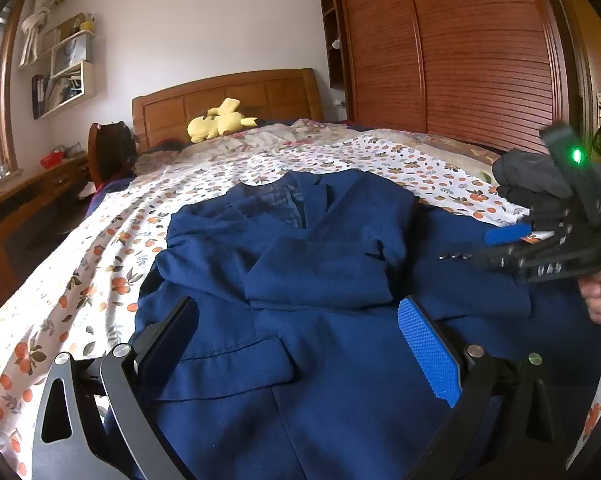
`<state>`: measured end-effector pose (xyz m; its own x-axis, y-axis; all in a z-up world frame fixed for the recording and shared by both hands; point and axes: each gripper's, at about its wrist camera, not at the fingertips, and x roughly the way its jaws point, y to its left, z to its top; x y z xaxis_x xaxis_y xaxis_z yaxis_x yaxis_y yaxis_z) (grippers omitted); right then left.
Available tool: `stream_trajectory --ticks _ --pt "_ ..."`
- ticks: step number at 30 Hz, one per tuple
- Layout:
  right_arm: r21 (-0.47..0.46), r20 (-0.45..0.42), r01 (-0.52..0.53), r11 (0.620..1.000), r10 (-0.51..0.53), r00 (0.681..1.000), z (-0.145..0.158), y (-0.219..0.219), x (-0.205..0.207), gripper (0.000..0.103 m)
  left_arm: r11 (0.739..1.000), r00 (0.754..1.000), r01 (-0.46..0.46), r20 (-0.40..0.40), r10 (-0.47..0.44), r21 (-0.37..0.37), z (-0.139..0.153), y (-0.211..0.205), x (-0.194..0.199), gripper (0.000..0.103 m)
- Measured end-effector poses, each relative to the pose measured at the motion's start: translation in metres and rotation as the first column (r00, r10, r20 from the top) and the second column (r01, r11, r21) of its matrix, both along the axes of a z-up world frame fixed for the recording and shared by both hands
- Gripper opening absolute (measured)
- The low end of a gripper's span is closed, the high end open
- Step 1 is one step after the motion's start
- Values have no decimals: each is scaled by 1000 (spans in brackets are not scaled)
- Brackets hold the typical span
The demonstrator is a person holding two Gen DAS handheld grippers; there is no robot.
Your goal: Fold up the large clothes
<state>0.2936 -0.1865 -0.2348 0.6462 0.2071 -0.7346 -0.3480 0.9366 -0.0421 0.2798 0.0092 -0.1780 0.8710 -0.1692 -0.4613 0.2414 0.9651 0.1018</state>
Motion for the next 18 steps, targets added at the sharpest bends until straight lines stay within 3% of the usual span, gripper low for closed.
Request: stream_trajectory --ticks 3,11,18 --pt "24 1 -3 1000 3 1000 -15 -3 -1 44 1000 1000 -9 1 9 6 -3 0 0 100" --pt "42 16 -8 999 8 1000 -21 -5 -3 45 998 999 -19 28 18 57 -2 -10 -5 100" --pt "85 20 -14 996 12 1000 -20 -10 -4 45 995 999 -49 -14 50 89 0 -25 7 100"
